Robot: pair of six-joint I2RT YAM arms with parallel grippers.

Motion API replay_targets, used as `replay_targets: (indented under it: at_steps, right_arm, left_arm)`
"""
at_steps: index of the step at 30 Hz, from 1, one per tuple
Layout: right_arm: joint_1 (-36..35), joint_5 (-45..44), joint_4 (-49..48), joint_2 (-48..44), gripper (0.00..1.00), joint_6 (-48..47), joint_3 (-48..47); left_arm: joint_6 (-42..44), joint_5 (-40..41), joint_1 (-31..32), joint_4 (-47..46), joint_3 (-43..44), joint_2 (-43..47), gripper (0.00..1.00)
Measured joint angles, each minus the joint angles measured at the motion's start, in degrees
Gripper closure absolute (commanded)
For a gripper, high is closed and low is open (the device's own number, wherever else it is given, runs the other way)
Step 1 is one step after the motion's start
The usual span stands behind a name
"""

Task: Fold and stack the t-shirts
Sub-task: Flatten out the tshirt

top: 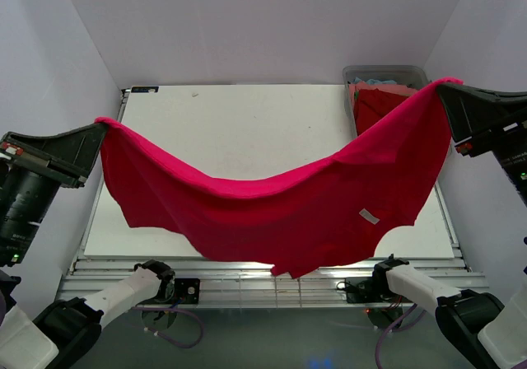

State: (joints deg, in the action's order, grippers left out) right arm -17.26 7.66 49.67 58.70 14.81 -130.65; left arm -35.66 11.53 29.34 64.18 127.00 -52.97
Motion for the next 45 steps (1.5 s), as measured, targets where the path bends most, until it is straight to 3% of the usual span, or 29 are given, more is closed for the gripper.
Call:
replay_targets:
  at_steps: [6,12,19,21,24,27,31,37,41,45]
  right_arm:
    - [0.0,-1.0,-7.6,2.6,0.92,-0.1,3.0]
    - [0.0,-4.0,-12.1,5.6,0.92,-1.6,17.3]
    - [0.0,-6.7,-13.8,17.9,0.92,-2.3,27.8]
    - [0.0,-7.8,-14.4,21.6,0.92,-2.3,28.0]
    - [0.0,-9.0,-14.9,26.6,0.92,-2.2,24.1]
    - [0.0,-9.9,-15.7,32.3,0.92,-2.6,12.5]
    - [0.0,-11.1,-18.3,35.6,0.92,-3.5,-1.6]
    - [0.1,-13.2,-24.7,26.6,0.92,-5.0,0.7]
    - [0.3,-13.6,-28.4,19.2,0.92,-6.0,9.4]
    - [0.3,-12.7,-30.0,10.9,0.92,-5.6,28.2]
  left_arm:
    - [1.4,0.3,0.0,-2.2,-4.5,-0.7,1.0]
    - [3.8,3.1,0.0,-3.8,-13.9,-4.6,1.0]
    - [9.0,5.4,-0.5,-7.3,-19.8,-22.1,1.0]
    - [10.9,4.9,-1.8,-9.2,-19.0,-28.5,1.0]
    - [13.3,3.5,-5.7,-9.6,-9.8,-39.1,1.0]
    - [15.3,2.8,-8.9,-13.6,0.7,-46.2,1.0]
    - [16.4,2.6,-10.8,-18.6,3.1,-44.1,1.0]
    - [20.3,1.3,-10.7,-29.8,0.2,-33.9,1.0]
    - [21.8,-0.1,-10.8,-36.1,-12.0,-23.2,1.0]
    - [21.9,-1.6,-10.8,-39.6,-32.2,-13.0,1.0]
